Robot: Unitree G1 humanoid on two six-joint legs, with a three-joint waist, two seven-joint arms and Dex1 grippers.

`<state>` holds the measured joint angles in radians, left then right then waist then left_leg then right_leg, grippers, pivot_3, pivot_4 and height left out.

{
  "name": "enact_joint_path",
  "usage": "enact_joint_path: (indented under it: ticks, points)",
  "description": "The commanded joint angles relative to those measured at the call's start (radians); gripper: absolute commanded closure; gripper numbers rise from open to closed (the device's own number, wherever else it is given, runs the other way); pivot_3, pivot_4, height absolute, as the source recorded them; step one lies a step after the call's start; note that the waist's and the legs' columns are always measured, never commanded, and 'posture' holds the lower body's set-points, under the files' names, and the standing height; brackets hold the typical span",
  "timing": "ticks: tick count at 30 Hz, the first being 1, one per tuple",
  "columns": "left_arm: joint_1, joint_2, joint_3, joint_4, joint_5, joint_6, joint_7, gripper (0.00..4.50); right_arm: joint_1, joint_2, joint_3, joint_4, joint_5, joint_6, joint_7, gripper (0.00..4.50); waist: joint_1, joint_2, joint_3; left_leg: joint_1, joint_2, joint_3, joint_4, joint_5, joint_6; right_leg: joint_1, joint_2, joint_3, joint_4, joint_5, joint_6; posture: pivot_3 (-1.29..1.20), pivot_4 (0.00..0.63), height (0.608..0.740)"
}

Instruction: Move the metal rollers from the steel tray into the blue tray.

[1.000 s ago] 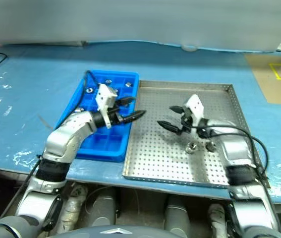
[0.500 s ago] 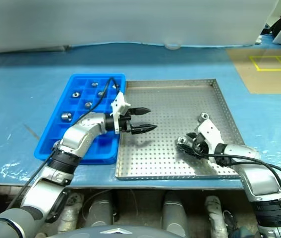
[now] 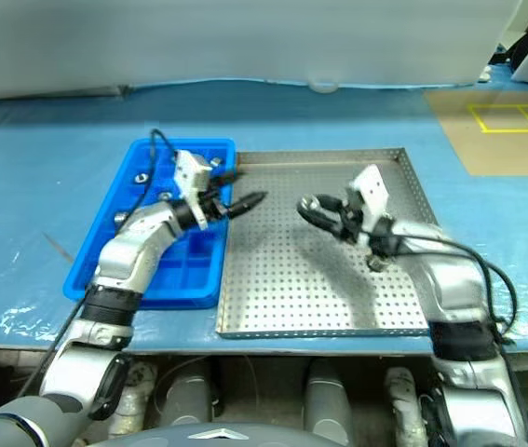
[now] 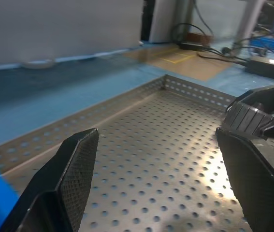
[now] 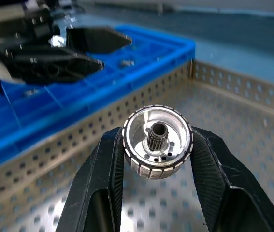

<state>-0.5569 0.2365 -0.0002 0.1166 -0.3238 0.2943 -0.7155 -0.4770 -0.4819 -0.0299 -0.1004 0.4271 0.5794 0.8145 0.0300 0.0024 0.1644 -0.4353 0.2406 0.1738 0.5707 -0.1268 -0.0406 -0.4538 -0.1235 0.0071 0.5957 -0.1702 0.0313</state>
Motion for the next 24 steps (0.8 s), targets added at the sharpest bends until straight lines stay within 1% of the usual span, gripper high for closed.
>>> enact_joint_path:
  ticks: [1,3,7,12,16,20,24]
  points:
    - [0.071,0.029,0.06,-0.133,0.007,0.006,0.091,0.44,-0.111,0.068,0.061,0.141,-0.026,-0.086,0.039,2.9,0.016,0.0,0.0,0.0,0.001,0.0,0.0,0.0,0.0,0.0,0.0,-0.001,0.0,0.0,0.0,0.08,0.15,0.74]
    - [0.14,0.038,0.092,-0.233,-0.016,0.045,0.138,0.44,-0.212,0.125,0.111,0.3,-0.085,-0.139,0.035,2.9,0.021,0.0,0.0,-0.001,0.001,0.0,-0.001,0.0,0.0,-0.001,0.0,-0.002,0.0,0.0,0.0,0.16,0.15,0.74]
    - [0.252,0.048,0.136,-0.386,-0.034,0.096,0.22,0.44,-0.38,0.223,0.166,0.602,-0.185,-0.248,0.013,2.9,0.061,-0.001,0.0,-0.003,0.001,-0.002,0.001,0.001,-0.001,-0.004,-0.001,-0.004,0.006,-0.002,-0.004,0.28,0.15,0.74]
    - [0.384,0.062,0.177,-0.535,-0.039,0.146,0.294,0.44,-0.519,0.333,0.2,0.877,-0.263,-0.379,0.031,2.9,0.108,-0.001,0.0,-0.003,0.002,-0.005,-0.001,0.003,-0.005,-0.005,0.0,-0.006,0.01,-0.005,-0.006,0.42,0.15,0.74]
    - [0.444,0.071,0.196,-0.59,-0.038,0.157,0.333,0.44,-0.581,0.386,0.196,1.024,-0.299,-0.456,0.045,2.9,0.145,0.0,0.0,-0.004,0.002,-0.009,-0.001,0.003,-0.005,-0.004,0.0,-0.009,0.011,-0.005,-0.006,0.47,0.15,0.74]
    - [0.498,0.081,0.205,-0.644,-0.036,0.168,0.363,0.44,-0.611,0.426,0.192,1.121,-0.327,-0.511,0.055,2.9,0.166,0.0,0.0,-0.004,0.002,-0.012,-0.002,0.003,-0.006,-0.004,0.0,-0.01,0.011,-0.005,-0.006,0.53,0.15,0.74]
    - [0.511,0.087,0.202,-0.648,-0.037,0.174,0.374,0.44,-0.619,0.433,0.197,1.168,-0.363,-0.553,0.052,1.51,0.184,0.0,0.0,-0.004,0.001,-0.015,-0.007,0.004,-0.008,-0.004,0.001,-0.012,0.011,-0.005,-0.006,0.52,0.15,0.74]
